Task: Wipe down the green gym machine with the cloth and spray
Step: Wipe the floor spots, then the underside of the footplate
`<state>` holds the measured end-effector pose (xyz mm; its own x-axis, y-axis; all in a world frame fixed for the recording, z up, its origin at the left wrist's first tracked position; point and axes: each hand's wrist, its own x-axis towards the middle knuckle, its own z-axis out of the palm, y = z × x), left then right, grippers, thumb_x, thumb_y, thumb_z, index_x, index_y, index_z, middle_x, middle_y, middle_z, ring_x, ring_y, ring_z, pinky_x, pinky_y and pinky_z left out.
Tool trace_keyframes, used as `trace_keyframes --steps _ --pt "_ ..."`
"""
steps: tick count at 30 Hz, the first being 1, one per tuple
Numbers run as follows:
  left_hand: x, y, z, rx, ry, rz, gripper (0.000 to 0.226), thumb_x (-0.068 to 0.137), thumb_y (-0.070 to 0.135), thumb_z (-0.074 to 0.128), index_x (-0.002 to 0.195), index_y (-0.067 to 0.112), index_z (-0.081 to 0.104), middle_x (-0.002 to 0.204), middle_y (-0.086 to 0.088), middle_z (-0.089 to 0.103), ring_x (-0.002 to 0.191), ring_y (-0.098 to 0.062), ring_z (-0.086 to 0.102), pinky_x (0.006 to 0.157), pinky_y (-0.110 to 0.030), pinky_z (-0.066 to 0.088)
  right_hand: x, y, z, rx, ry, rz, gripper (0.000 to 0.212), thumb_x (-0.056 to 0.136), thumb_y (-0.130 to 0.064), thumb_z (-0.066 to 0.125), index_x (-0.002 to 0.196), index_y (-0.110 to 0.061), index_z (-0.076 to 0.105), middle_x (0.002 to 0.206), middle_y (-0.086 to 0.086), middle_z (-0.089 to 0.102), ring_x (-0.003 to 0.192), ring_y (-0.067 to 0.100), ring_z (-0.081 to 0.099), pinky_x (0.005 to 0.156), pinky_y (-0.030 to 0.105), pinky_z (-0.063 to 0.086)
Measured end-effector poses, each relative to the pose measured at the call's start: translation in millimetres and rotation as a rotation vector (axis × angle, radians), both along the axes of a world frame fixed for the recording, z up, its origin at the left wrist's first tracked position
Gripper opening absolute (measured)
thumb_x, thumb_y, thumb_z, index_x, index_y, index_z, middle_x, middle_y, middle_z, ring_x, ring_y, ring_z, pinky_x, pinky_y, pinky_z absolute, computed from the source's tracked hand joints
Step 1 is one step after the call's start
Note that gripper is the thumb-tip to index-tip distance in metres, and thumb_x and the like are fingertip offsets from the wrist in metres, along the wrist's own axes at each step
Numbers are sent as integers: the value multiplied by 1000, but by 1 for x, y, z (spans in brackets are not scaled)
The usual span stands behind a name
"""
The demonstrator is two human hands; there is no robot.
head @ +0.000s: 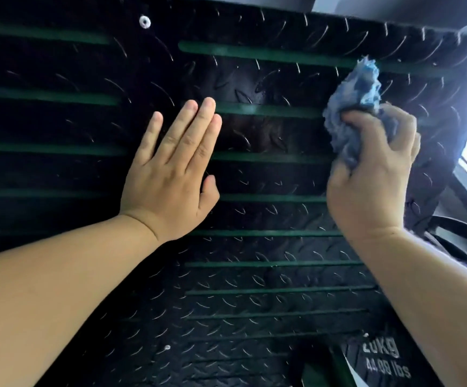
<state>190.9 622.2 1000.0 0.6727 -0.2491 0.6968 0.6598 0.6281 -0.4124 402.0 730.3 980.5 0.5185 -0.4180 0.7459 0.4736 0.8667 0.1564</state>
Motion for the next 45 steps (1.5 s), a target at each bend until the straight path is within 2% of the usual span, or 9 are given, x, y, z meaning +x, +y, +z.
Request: trace_keyframes --steps 6,9,15,18,24,30,35,39,45 --pt "5 1 -2 -37 29 -33 68 89 22 38 151 4 17 159 -13 13 147 -25 9 119 -45 -4 -71 54 -61 68 -300 -312 42 78 2 46 115 -17 48 123 4 44 104 24 40 86 44 48" --pt "10 12 -4 -114 165 57 65 88 14 41 150 7 22 158 -9 16 146 -24 15 119 -49 2 -45 58 -60 114 -401 -421 37 78 -6 39 112 -18 49 123 2 41 104 25 41 84 43 50" --pt "50 57 -8 -95 237 55 61 91 16 37 150 7 27 158 -7 23 146 -21 20 119 -50 8 38 44 -4 -18 55 -57 60 76 9 48 133 -7 54 148 13 38 136 26 34 115 35 30" --pt "58 85 -22 -113 169 45 64 89 19 39 150 5 27 158 -9 21 146 -21 18 120 -47 6 11 77 -29 24 -95 -180 57 84 3 39 139 -7 49 153 9 34 143 23 26 119 32 22" --pt "68 102 -31 -69 96 16 67 85 13 38 149 2 25 158 -11 17 146 -22 17 119 -48 5 18 145 -91 84 -528 -497 47 81 2 33 110 -7 69 149 -1 38 145 21 26 117 34 26" --pt "68 111 -30 -117 207 138 62 91 15 34 150 3 23 158 -10 17 146 -22 18 119 -52 10 72 109 -26 101 -55 -169 57 79 14 41 131 -2 57 146 11 42 140 30 34 118 29 25" --pt "70 127 -36 -111 203 141 63 90 16 33 150 1 22 158 -12 16 146 -24 17 119 -49 11 17 166 -81 50 -205 -261 47 94 0 26 124 -9 61 144 5 45 140 27 32 114 43 31" --pt "73 131 -41 -121 178 114 65 89 15 35 150 0 22 158 -12 15 147 -24 16 120 -48 9 38 165 -95 49 -362 -273 46 92 3 28 111 -2 70 137 8 54 140 28 35 116 35 30" --pt "73 135 -43 -157 172 62 64 88 15 35 149 0 22 158 -14 17 147 -26 16 119 -50 10 73 125 -37 41 5 -72 59 81 9 36 134 -8 56 148 8 42 142 20 26 119 24 19"
